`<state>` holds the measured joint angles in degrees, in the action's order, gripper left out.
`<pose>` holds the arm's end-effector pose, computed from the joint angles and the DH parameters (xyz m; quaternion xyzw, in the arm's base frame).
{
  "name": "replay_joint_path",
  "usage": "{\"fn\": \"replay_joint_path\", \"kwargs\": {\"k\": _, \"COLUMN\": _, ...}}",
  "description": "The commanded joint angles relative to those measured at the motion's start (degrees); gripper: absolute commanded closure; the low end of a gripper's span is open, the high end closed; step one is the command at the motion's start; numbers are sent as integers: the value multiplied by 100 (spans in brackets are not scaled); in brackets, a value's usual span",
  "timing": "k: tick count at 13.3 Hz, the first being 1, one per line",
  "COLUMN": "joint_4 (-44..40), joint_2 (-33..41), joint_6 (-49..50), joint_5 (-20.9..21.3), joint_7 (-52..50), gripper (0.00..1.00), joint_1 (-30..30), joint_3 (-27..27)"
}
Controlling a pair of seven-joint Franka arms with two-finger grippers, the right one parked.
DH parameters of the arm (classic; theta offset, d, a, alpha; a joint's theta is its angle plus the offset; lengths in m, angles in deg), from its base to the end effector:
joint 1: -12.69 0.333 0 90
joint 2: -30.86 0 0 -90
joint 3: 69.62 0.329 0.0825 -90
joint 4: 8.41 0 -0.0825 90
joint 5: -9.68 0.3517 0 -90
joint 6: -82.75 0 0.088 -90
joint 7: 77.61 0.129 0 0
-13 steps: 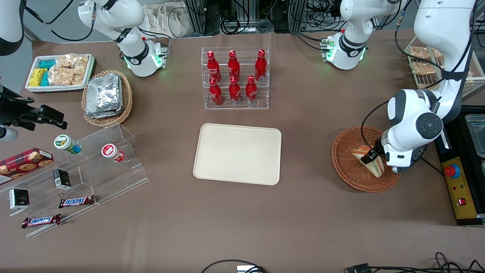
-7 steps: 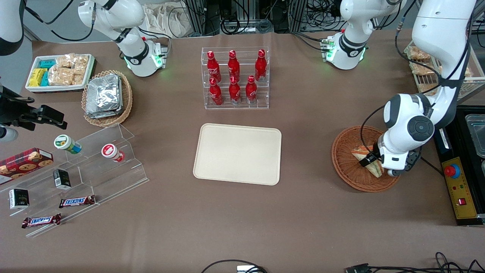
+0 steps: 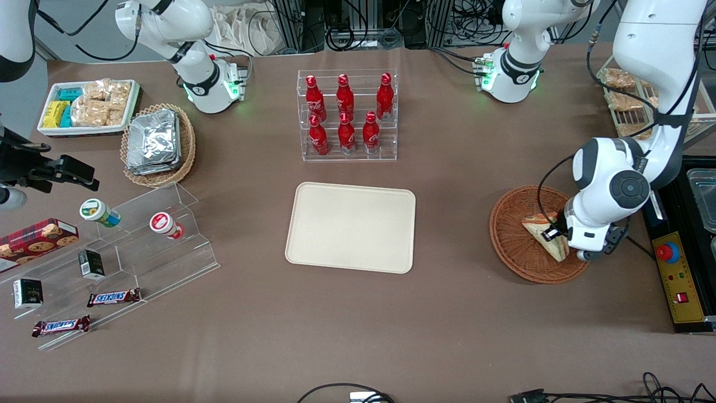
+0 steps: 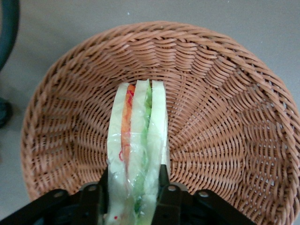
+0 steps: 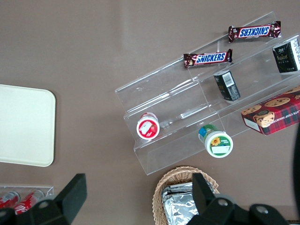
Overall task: Place sandwich from basket to tray
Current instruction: 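Close the left gripper on the sandwich's wrapped edge, then lift the sandwich and carry it with the left gripper over the beige tray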
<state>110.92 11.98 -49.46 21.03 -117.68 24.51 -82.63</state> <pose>0.5554 -0.0018 0.2773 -0.9613 -0.2696 0.0311 0.0474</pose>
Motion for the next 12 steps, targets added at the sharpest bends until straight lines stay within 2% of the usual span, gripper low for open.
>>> {"fn": "replay_joint_path", "kwargs": {"k": 1, "joint_4": -637, "joint_2": 182, "joint_6": 991, "joint_5": 69, "joint_7": 78, "gripper": 100, "joint_1": -21, "joint_3": -70}}
{"fn": "replay_joint_path", "kwargs": {"k": 5, "joint_4": -2681, "joint_2": 113, "joint_6": 3151, "joint_5": -27, "joint_7": 1104, "gripper": 100, "joint_1": -47, "joint_3": -429}}
{"fn": "replay_joint_path", "kwargs": {"k": 7, "joint_4": -3624, "joint_2": -185, "joint_6": 3919, "joint_5": -28, "joint_7": 1238, "gripper": 100, "joint_1": -65, "joint_3": -946}}
{"fn": "replay_joint_path", "kwargs": {"k": 10, "joint_4": -3899, "joint_2": -528, "joint_6": 3887, "joint_5": 16, "joint_7": 1195, "gripper": 100, "joint_1": -108, "joint_3": -2044}}
{"fn": "replay_joint_path", "kwargs": {"k": 12, "joint_4": -3909, "joint_2": -862, "joint_6": 3878, "joint_5": 52, "joint_7": 1151, "gripper": 100, "joint_1": -607, "joint_3": -2205}}
